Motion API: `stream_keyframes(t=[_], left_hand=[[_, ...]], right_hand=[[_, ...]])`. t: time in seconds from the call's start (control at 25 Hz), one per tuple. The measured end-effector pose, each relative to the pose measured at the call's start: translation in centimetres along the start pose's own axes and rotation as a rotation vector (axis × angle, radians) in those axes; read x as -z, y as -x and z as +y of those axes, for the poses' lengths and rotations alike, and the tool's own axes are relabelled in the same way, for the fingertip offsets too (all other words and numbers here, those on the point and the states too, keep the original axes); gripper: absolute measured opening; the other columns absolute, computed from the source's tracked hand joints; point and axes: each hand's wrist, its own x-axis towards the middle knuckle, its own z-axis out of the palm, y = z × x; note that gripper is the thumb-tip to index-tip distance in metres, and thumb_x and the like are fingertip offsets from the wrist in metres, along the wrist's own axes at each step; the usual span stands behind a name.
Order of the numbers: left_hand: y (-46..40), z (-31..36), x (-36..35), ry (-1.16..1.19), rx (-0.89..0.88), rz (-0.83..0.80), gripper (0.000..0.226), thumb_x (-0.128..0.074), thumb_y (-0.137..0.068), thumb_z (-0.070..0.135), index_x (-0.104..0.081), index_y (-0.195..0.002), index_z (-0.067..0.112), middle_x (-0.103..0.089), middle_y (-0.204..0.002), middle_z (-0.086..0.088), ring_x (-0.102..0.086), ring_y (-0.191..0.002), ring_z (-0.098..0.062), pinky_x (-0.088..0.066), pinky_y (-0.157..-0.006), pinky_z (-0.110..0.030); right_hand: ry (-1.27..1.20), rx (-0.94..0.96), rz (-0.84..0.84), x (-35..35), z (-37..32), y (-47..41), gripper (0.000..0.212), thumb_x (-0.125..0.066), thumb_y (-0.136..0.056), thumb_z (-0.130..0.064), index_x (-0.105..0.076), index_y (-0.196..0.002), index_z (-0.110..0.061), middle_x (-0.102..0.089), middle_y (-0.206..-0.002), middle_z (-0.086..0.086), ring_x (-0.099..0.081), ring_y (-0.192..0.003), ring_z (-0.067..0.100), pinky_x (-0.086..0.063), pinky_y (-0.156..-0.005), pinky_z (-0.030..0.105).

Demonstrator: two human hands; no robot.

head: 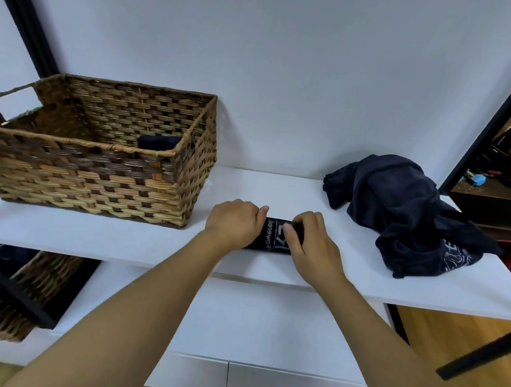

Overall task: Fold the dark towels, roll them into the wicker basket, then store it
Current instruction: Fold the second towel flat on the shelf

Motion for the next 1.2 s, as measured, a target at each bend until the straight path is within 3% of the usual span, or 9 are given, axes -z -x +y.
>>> stream_keyframes(t=[0.16, 0.36, 0.52, 0.64, 0.8, 0.92, 1.0, 1.08, 1.2], left_hand=[[-1.9, -0.6, -0.1, 0.088, 0.028, -0.17, 0.058, -0.021, -0.107, 0.048, -0.05, -0.069, 0.015, -0.059, -0.078, -0.003, -0.056, -0.078, -0.028, -0.039, -0.071, -0.036], [0.3, -0.4, -2.2, -0.073, -0.19, 0.224, 0.043, -0.026, -0.107, 0.037, -0.061, -0.096, 0.015, -0.063, -0.094, -0.003, -0.055, -0.09, -0.028, -0.037, -0.073, -0.04], [2.2, 0.2, -3.2, -0.182, -0.152, 0.335, 0.043, -0.03, -0.104, 0.036, -0.062, -0.085, 0.015, -0.063, -0.081, -0.002, -0.055, -0.074, -0.026, -0.034, -0.064, -0.037], [0.8, 1.0, -1.3, -0.161, -0.053, 0.136, 0.051, -0.023, -0.108, 0.04, -0.064, -0.087, 0.017, -0.067, -0.084, -0.003, -0.052, -0.072, -0.025, -0.033, -0.063, -0.034], [-1.8, -0.1, 0.5, 0.008, 0.019, -0.159, 0.054, -0.018, -0.107, 0.047, -0.057, -0.087, 0.014, -0.06, -0.092, -0.008, -0.053, -0.08, -0.027, -0.039, -0.072, -0.037], [-2.9, -1.2, 0.7, 0.134, 0.036, -0.317, 0.055, -0.02, -0.106, 0.051, -0.051, -0.076, 0.017, -0.059, -0.086, -0.003, -0.056, -0.08, -0.024, -0.042, -0.073, -0.038], [-2.5, -1.1, 0.3, 0.147, -0.03, -0.261, 0.052, -0.02, -0.106, 0.055, -0.05, -0.079, 0.022, -0.058, -0.086, 0.001, -0.055, -0.082, -0.023, -0.04, -0.074, -0.037], [-1.5, -1.2, -0.5, 0.107, -0.156, -0.077, 0.049, -0.026, -0.102, 0.062, -0.052, -0.089, 0.024, -0.056, -0.086, 0.006, -0.053, -0.084, -0.02, -0.038, -0.07, -0.036], [0.1, -1.8, -1.4, -0.028, -0.302, 0.043, 0.061, -0.045, -0.082, 0.081, -0.053, -0.1, 0.023, -0.049, -0.09, 0.011, -0.044, -0.087, -0.012, -0.037, -0.067, -0.032]], right_hand=[[0.118, -0.04, 0.059, -0.8, -0.5, -0.6, 0.042, -0.026, -0.099, -0.056, -0.046, -0.095, -0.02, -0.047, -0.092, -0.004, -0.053, -0.07, 0.026, -0.046, -0.058, 0.037], [0.125, -0.127, -0.003, -0.5, 0.0, -2.3, 0.039, -0.031, -0.104, -0.046, -0.042, -0.08, -0.017, -0.05, -0.07, -0.003, -0.049, -0.069, 0.024, -0.036, -0.057, 0.035], [-0.069, -0.292, -0.173, 0.3, -0.3, -5.1, 0.047, -0.033, -0.103, -0.045, -0.041, -0.066, -0.018, -0.05, -0.067, 0.0, -0.048, -0.067, 0.024, -0.037, -0.059, 0.033], [-0.078, -0.289, -0.108, -0.1, 0.0, -4.5, 0.044, -0.032, -0.104, -0.046, -0.045, -0.074, -0.016, -0.053, -0.071, -0.001, -0.05, -0.069, 0.023, -0.037, -0.061, 0.034], [-0.049, -0.072, 0.05, -0.9, 0.2, -2.5, 0.031, -0.038, -0.102, -0.052, -0.054, -0.1, -0.025, -0.052, -0.096, -0.011, -0.055, -0.076, 0.014, -0.043, -0.063, 0.033], [-0.047, -0.094, 0.036, -1.5, -0.1, -3.1, 0.034, -0.039, -0.102, -0.052, -0.056, -0.094, -0.024, -0.053, -0.093, -0.009, -0.054, -0.075, 0.015, -0.045, -0.063, 0.033], [-0.044, -0.141, 0.046, -1.7, 0.1, -3.3, 0.036, -0.041, -0.101, -0.052, -0.054, -0.084, -0.024, -0.056, -0.083, -0.008, -0.054, -0.071, 0.014, -0.043, -0.06, 0.031], [-0.084, -0.222, -0.003, -1.2, 0.3, -4.1, 0.039, -0.044, -0.099, -0.054, -0.055, -0.077, -0.023, -0.056, -0.07, -0.007, -0.052, -0.064, 0.013, -0.038, -0.056, 0.03], [-0.129, -0.325, -0.137, -0.6, -0.1, -5.8, 0.045, -0.046, -0.096, -0.056, -0.055, -0.068, -0.022, -0.053, -0.062, -0.006, -0.05, -0.061, 0.016, -0.036, -0.055, 0.029]])
